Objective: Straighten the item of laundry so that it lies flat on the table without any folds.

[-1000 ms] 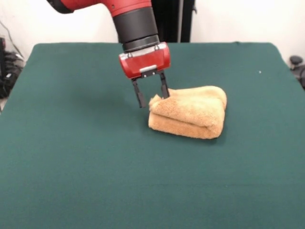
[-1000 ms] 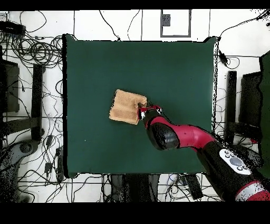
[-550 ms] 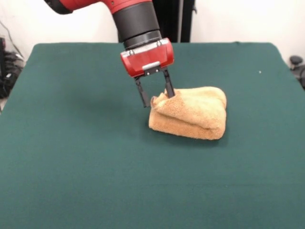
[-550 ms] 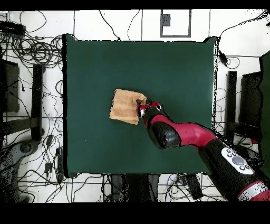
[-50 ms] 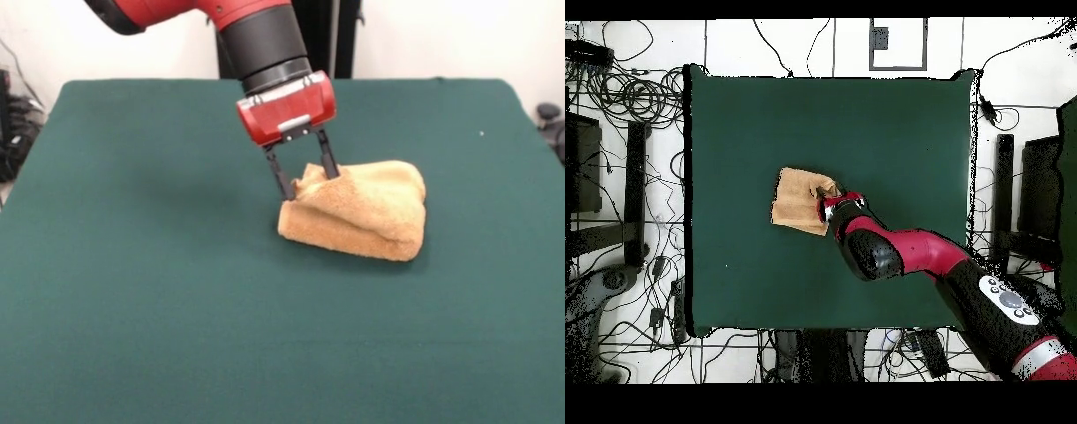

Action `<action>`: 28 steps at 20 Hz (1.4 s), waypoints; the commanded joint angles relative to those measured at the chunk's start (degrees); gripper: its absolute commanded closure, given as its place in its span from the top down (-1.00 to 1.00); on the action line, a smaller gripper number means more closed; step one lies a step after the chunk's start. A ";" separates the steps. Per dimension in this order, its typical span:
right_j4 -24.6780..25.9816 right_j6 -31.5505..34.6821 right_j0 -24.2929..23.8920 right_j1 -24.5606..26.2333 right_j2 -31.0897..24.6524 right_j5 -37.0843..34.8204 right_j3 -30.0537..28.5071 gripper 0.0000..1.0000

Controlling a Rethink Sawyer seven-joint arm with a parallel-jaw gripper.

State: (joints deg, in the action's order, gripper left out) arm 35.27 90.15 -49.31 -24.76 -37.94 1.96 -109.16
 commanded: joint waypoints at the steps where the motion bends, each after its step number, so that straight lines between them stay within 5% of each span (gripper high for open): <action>1: 2.93 2.70 1.69 3.33 -4.86 -2.69 -0.91 1.00; 21: 4.71 3.37 0.03 4.21 -7.89 0.50 -1.53 1.00; 28: 4.23 5.27 2.51 2.76 -4.01 1.31 -0.83 1.00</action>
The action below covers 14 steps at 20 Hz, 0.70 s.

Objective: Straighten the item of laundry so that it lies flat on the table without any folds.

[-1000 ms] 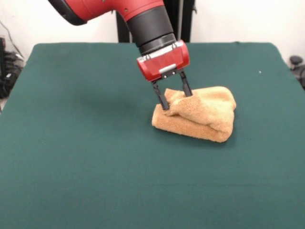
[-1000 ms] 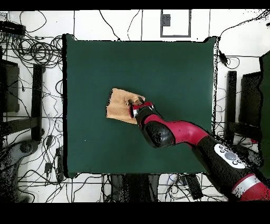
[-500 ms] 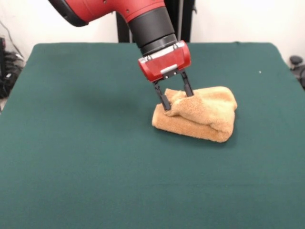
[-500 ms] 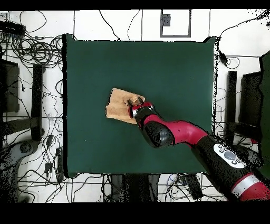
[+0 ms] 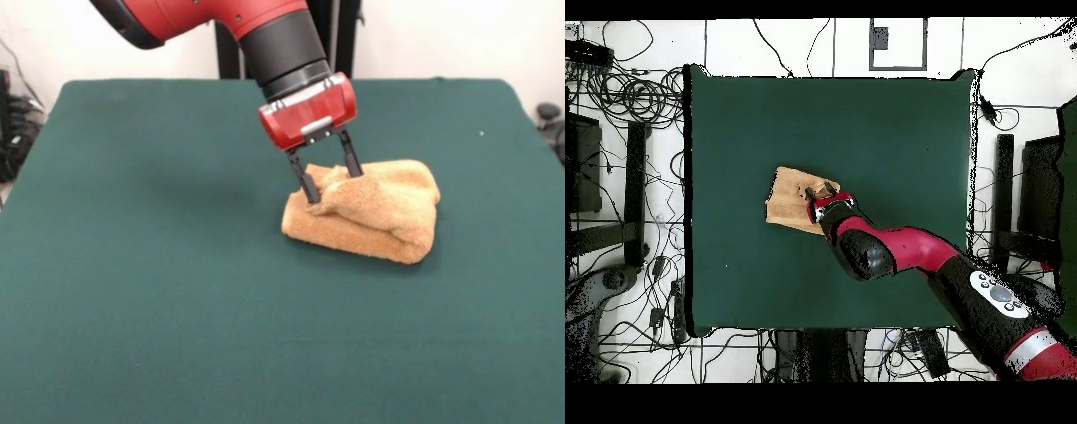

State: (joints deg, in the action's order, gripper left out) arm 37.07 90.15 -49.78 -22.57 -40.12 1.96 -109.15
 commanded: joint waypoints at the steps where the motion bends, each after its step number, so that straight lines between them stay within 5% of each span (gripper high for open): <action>1: 2.43 5.38 2.93 0.41 -1.90 1.53 -1.05 1.00; 14: 3.28 5.53 3.39 2.56 -2.32 3.57 0.06 1.00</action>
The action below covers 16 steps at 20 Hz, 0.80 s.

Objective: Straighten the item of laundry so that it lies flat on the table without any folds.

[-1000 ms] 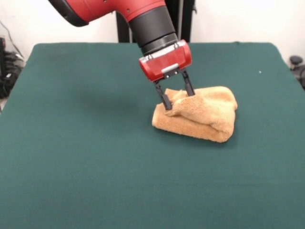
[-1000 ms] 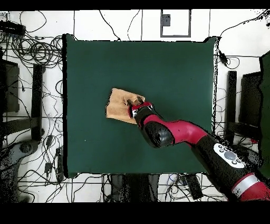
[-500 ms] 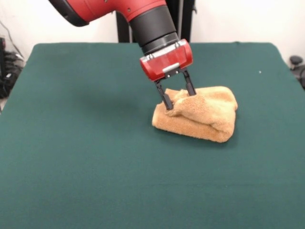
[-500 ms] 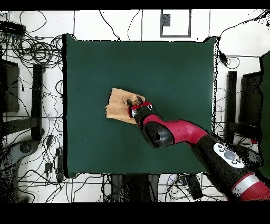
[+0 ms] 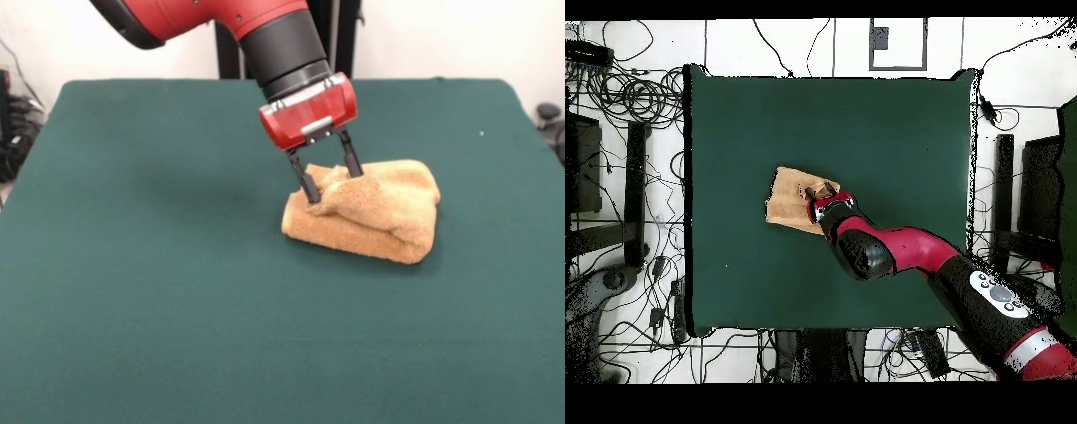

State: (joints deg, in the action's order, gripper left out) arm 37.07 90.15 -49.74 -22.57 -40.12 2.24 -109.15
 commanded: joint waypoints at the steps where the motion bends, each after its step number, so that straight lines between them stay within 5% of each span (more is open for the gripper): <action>1: 3.32 5.48 3.47 2.58 -2.30 3.36 0.15 1.00; 9: 2.67 4.22 4.22 2.11 -1.66 0.20 0.43 1.00; 10: 2.71 4.13 4.20 2.11 -1.71 0.10 0.45 -1.00; 16: 2.88 3.63 4.09 2.01 -1.98 -0.48 0.49 -1.00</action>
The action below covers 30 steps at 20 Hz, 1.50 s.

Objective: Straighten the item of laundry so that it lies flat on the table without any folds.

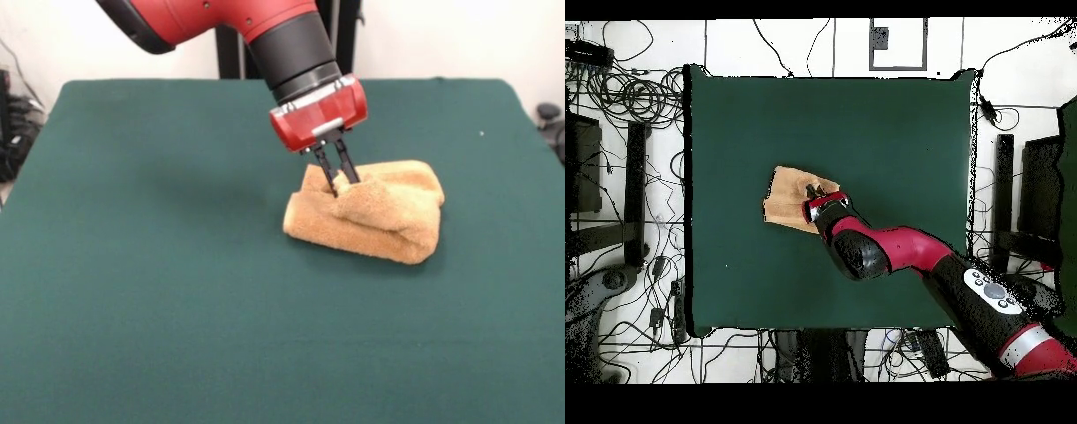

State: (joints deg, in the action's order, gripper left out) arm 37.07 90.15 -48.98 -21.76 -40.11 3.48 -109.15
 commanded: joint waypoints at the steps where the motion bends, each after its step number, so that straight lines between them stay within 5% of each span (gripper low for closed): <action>1: 2.90 3.57 3.34 1.16 -1.96 -1.79 0.48 -1.00; 10: 1.55 4.61 4.44 -1.33 -1.10 -1.84 0.26 -1.00; 14: -1.36 2.83 5.57 -5.99 -0.48 -10.10 -0.20 -1.00; 21: -8.63 3.03 8.81 -21.63 1.87 -23.84 -4.12 -1.00; 26: -3.58 7.16 22.41 -32.42 16.59 -33.14 0.03 -1.00; 30: 0.52 3.73 27.13 -35.18 19.95 -44.70 3.33 -1.00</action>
State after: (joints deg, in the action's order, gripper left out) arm 33.92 90.15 -31.78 -46.15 -29.91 -21.63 -109.38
